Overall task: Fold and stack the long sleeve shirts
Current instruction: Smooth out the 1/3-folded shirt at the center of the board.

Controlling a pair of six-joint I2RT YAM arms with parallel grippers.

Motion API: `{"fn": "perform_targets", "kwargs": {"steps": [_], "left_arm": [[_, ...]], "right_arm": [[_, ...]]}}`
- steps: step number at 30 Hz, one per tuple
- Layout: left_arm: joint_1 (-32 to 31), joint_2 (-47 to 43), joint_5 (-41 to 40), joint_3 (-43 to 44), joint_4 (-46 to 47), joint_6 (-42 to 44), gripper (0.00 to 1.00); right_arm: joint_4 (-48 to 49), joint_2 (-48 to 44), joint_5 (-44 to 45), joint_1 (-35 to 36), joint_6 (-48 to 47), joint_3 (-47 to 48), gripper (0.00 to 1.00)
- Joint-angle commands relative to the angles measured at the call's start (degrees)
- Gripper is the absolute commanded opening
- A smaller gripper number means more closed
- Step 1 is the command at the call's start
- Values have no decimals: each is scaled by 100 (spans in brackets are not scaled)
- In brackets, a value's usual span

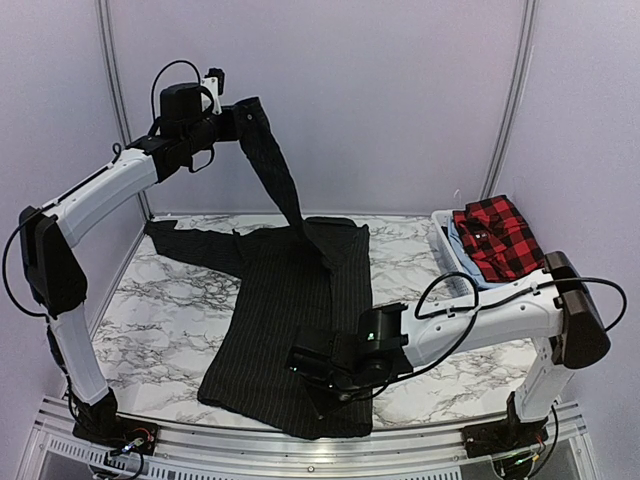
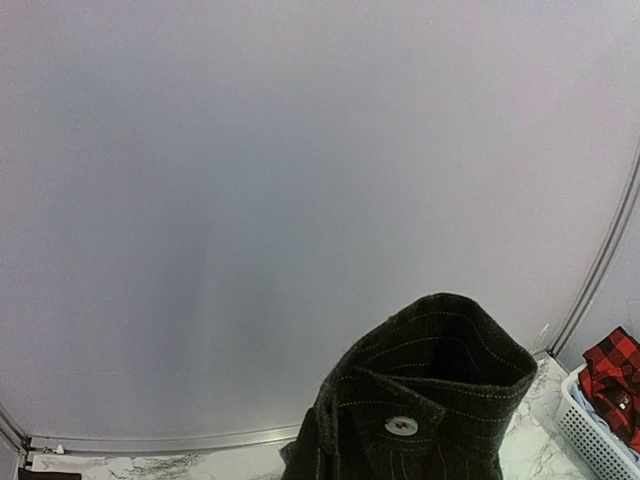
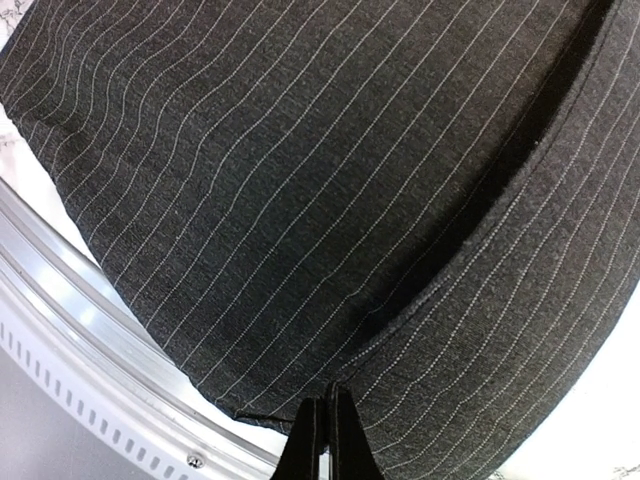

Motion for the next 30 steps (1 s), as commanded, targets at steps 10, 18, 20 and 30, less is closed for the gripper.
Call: {"fn": "perform_targets", "kwargs": {"steps": [10,18,20,30], "left_arm": [[71,173,73,-7,175,-66,0],[84,129,65,13,188,-34,0],[80,80,102,-9,220,-48,0],[85,-76,95,-257,425,-96,0]], "right_arm": [[611,276,-496,-154,-290,-17,0],[857,355,-688,-238,-421,-116,0],[896,347,-689,-246,-424,-171,0],[1106,300,-1002,-252,-482,-350,0]]}}
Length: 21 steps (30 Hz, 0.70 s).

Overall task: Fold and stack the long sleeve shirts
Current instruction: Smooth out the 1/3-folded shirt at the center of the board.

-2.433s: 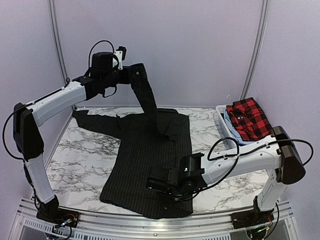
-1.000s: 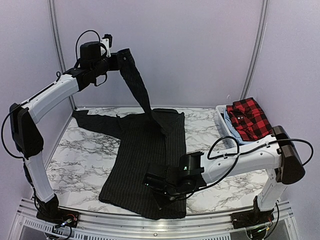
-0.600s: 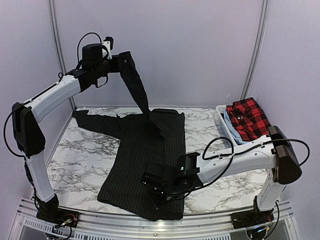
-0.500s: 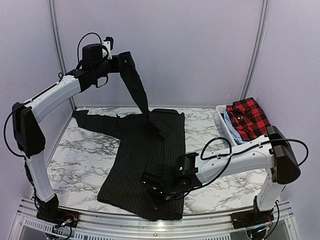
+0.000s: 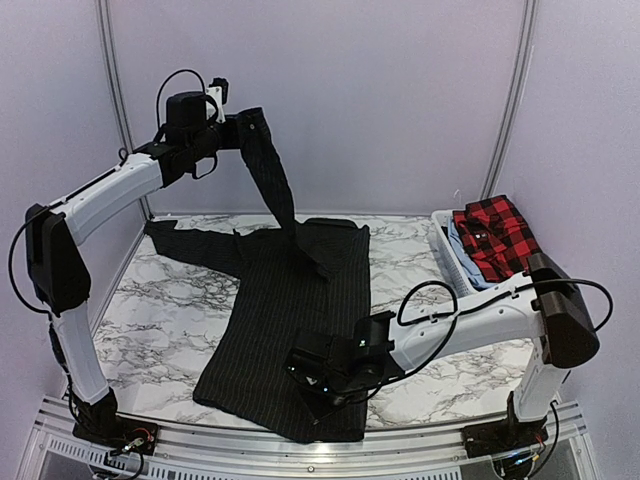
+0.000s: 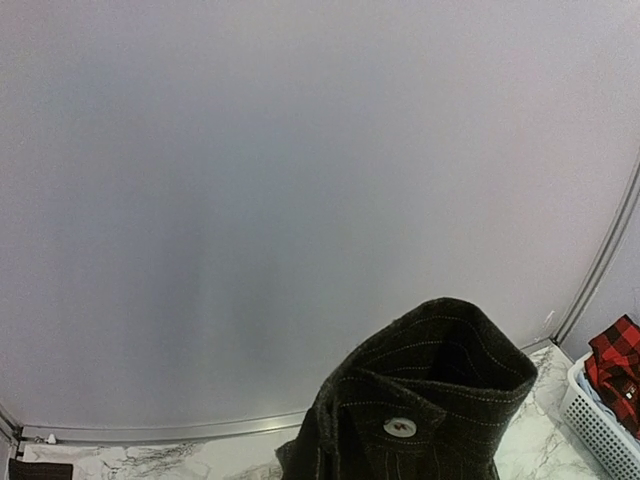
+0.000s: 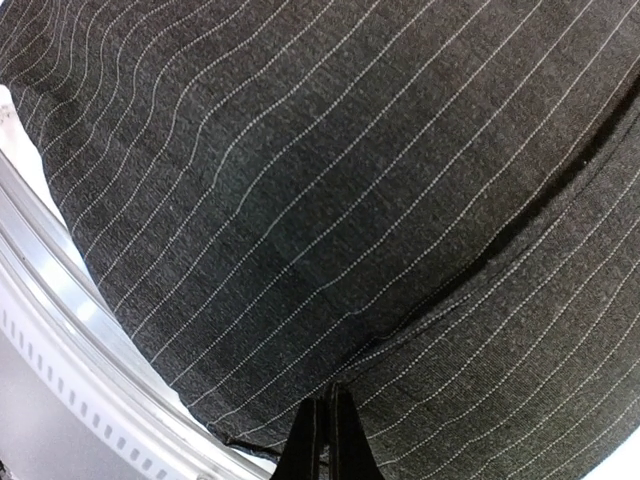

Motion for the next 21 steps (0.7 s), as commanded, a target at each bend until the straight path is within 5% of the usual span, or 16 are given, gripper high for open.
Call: {"fn": "perform_targets", "kwargs": {"steps": [1,21], "left_arm": [[50,-225,23,-113,322,-56,0],[50,-432,-187,-100,554,4,0]], "right_arm": [[246,-19,-187,-25,-100,-24,0],[278,-87,-93,-30,-248,111,0]]}}
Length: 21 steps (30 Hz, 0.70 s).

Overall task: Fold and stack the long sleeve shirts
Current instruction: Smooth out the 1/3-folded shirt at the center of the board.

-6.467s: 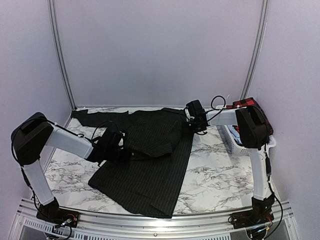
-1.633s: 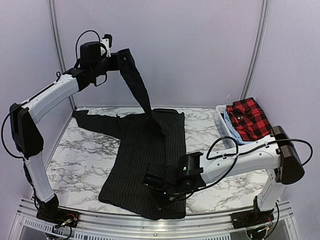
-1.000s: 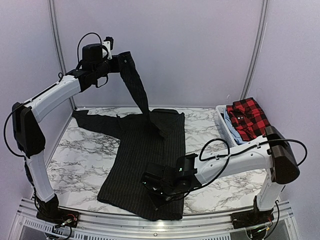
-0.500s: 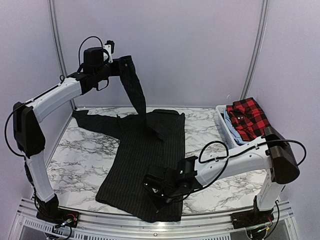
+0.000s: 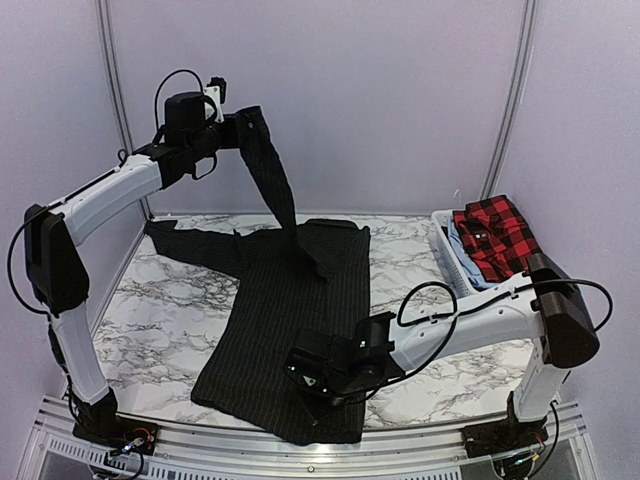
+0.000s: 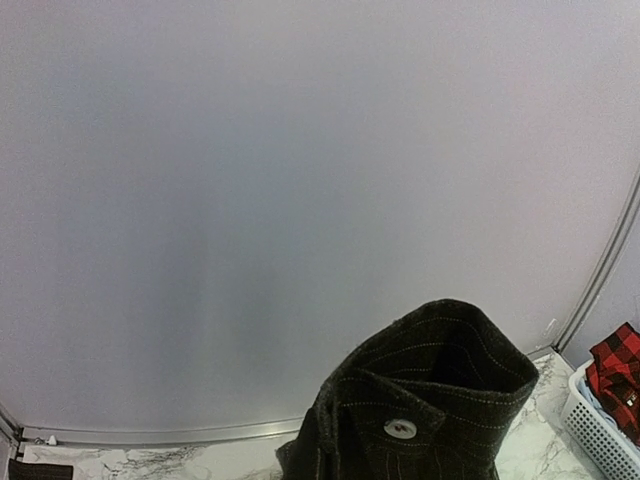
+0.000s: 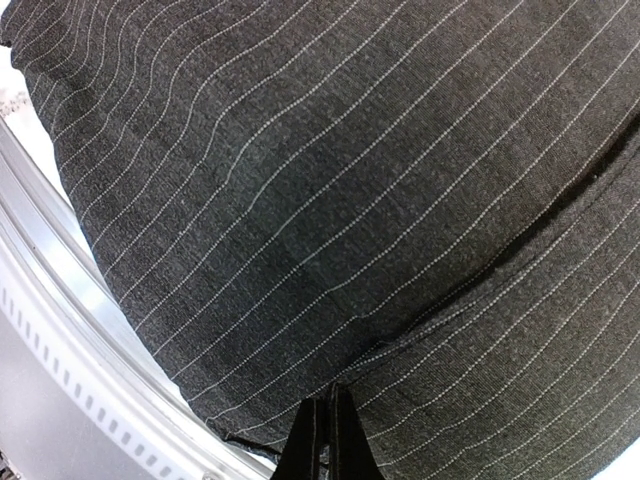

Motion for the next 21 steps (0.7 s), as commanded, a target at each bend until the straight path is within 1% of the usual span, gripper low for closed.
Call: {"fn": "perform_targets", "kwargs": {"steps": [1,7,21], "left_arm": [[48,-398,-125,57,366,46,0],[52,-423,-175,157,342,101,0],[135,-463,-252,18,302,101,0]], "right_arm": [[90,-106,70,-30,-67,171,0],[65,-139,90,-30,-88,217,0],[118,-54,1,-32,-231,332,0]]}}
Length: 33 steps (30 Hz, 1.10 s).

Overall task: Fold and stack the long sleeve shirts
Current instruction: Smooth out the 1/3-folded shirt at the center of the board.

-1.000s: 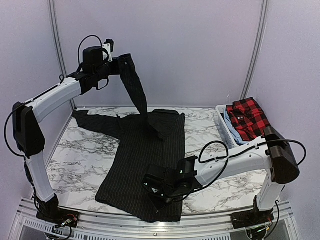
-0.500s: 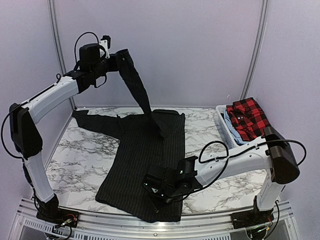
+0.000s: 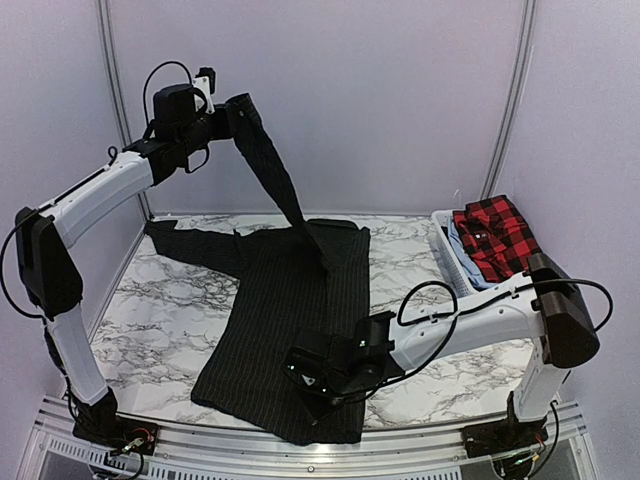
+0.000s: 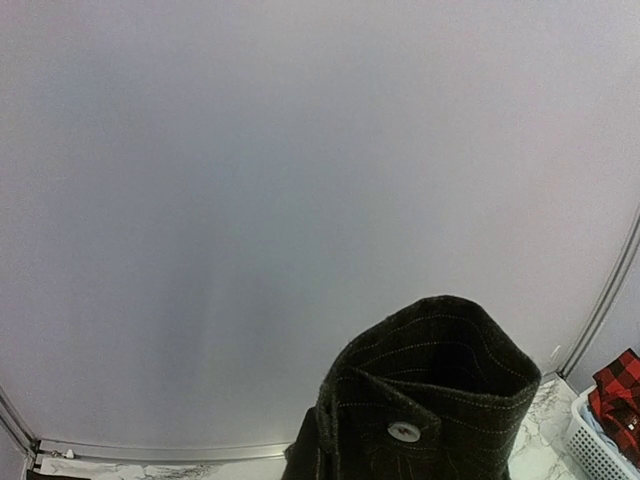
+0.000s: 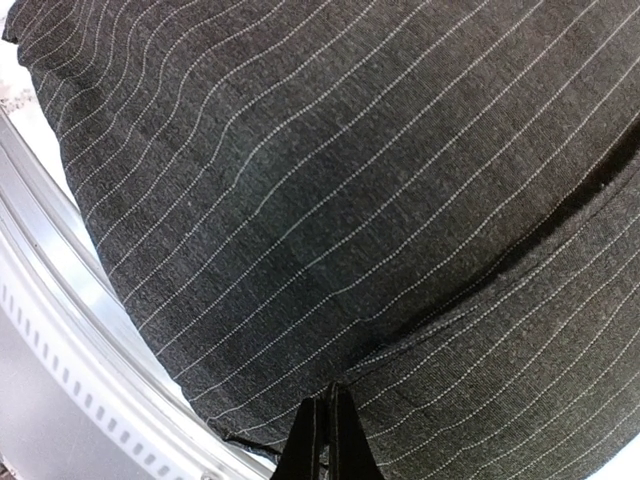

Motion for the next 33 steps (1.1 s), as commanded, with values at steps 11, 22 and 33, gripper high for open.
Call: {"fn": "perform_targets", "kwargs": {"steps": [11,22,33], "left_arm": [[108,-208,-40,-211,214,55,0],[101,-311,392,-773,340,-64,0],[91,-502,1286,-1221,548,-127,0]], "right_arm": [[427,9,-308,-109,-231,132,2],[744,-658,-221,-491,-479,-119,47],[2477,-1591,-1150,-3356,-1301,-892,36]]}}
